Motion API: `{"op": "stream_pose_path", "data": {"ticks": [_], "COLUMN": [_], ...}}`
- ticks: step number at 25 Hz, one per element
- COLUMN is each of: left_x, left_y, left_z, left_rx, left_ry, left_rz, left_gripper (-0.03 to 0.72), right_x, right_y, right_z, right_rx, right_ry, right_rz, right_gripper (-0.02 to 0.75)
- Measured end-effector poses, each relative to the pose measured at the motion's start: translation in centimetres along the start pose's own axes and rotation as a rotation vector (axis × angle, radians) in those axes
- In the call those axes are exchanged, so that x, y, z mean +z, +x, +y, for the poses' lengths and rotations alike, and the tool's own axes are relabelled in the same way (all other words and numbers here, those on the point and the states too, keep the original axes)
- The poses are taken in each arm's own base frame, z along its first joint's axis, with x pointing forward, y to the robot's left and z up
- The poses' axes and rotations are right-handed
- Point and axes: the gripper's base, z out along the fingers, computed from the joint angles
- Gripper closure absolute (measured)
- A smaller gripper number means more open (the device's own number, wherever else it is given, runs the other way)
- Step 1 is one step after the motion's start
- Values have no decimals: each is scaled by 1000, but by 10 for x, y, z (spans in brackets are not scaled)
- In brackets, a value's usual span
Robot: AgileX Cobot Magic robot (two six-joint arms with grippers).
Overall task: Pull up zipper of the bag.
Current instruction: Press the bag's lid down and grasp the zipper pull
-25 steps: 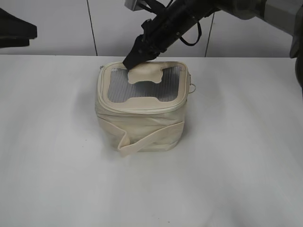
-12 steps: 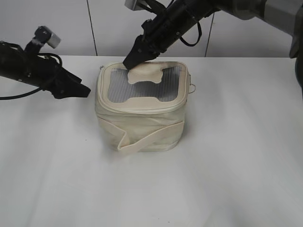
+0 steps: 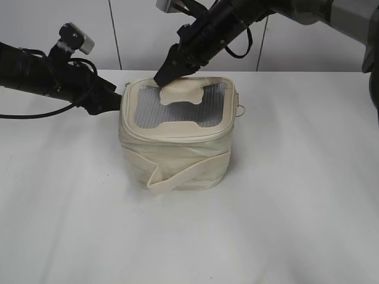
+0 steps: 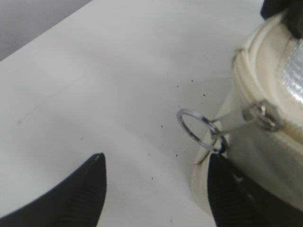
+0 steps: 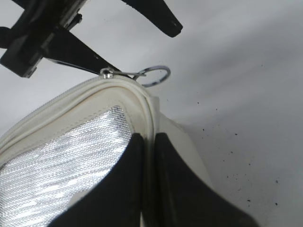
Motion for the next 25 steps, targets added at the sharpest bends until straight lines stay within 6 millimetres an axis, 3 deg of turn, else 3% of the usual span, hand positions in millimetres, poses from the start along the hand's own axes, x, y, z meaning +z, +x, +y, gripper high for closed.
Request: {"op": "stream_pose_path", "data": {"ticks": [4, 10, 19, 25], "left_x": [0, 0, 1, 9], "left_y": [-3, 3, -1, -8], "left_z": [1, -3, -3, -11], "left_rx": [-25, 89, 49, 99], "left_ry": [-9, 29, 22, 15], "left_rz": [-33, 31, -11, -11], "left_gripper": [177, 188, 192, 264], "right_x": [0, 0, 0, 0], "right_y": [0, 0, 0, 0], "right_z": [0, 0, 0, 0], "right_rx": [2, 3, 9, 9], "right_ry": [0, 1, 1, 0], "right_rz": [0, 1, 1, 4], "right_gripper": [696, 696, 696, 696]}}
